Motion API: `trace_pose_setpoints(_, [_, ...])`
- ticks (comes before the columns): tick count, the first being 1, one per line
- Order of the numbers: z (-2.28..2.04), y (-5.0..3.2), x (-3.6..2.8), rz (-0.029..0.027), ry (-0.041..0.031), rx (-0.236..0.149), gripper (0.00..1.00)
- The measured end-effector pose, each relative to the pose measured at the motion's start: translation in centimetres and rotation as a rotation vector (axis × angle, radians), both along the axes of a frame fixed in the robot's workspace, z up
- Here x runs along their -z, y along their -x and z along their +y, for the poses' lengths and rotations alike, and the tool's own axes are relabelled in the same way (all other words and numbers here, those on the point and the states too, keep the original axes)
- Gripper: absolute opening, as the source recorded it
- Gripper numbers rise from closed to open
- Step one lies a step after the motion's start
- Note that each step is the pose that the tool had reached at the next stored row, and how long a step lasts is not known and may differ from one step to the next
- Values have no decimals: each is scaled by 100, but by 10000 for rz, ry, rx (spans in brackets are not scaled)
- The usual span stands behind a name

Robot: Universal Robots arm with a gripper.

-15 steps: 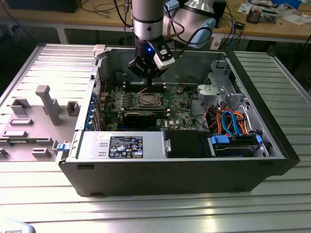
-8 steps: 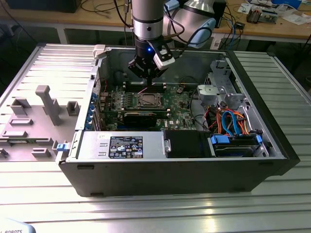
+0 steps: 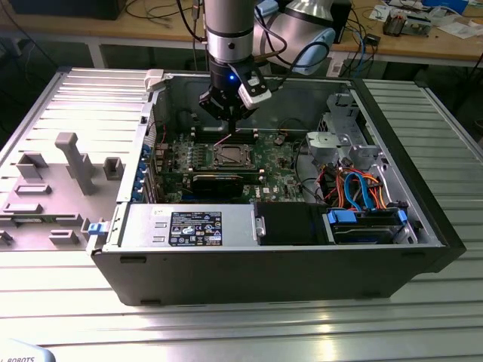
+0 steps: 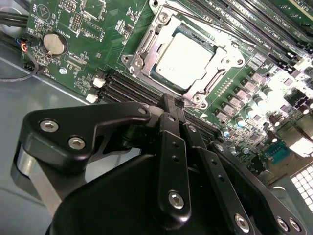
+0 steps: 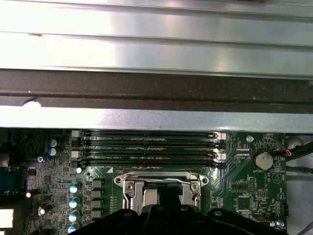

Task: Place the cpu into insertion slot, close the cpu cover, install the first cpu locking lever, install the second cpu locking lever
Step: 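Install the first cpu locking lever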

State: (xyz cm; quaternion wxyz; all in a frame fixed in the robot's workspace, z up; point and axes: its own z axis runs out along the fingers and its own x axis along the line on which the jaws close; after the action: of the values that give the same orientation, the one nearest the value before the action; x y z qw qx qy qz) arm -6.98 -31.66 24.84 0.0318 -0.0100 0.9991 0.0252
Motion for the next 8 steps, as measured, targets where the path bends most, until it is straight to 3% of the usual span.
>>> trace_pose_setpoints(8, [0, 1, 18, -7, -5, -381, 11])
